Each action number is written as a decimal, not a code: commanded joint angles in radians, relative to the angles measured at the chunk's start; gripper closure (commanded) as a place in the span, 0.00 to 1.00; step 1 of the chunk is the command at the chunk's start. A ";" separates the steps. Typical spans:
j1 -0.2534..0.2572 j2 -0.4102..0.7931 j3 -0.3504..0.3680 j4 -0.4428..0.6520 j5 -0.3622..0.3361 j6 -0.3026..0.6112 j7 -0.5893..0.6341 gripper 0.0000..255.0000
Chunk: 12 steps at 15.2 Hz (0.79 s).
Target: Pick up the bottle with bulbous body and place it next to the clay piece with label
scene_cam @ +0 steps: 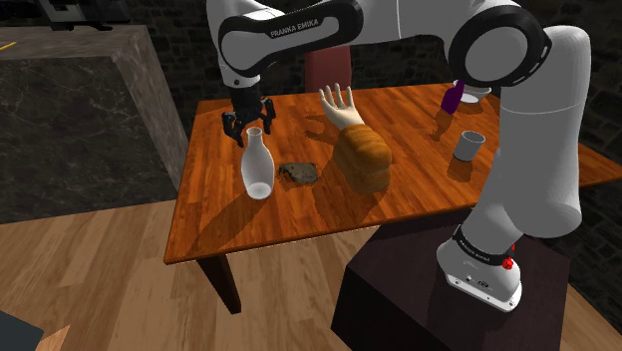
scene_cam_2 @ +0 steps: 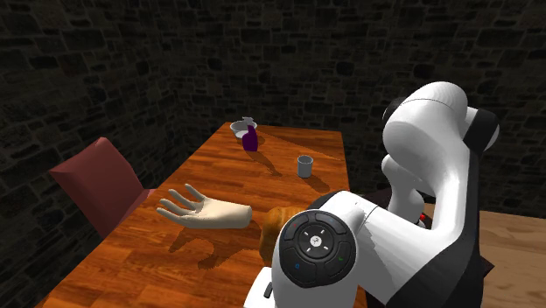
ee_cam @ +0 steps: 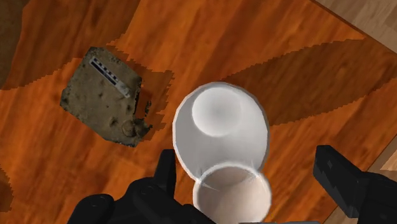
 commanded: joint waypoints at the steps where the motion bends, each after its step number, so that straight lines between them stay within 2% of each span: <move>1: 0.000 0.000 0.000 0.033 0.000 -0.034 0.000 0.00; 4: 0.000 0.010 0.000 0.142 0.000 -0.132 0.000 0.00; 12: 0.000 0.010 0.000 0.142 0.000 -0.132 0.000 0.00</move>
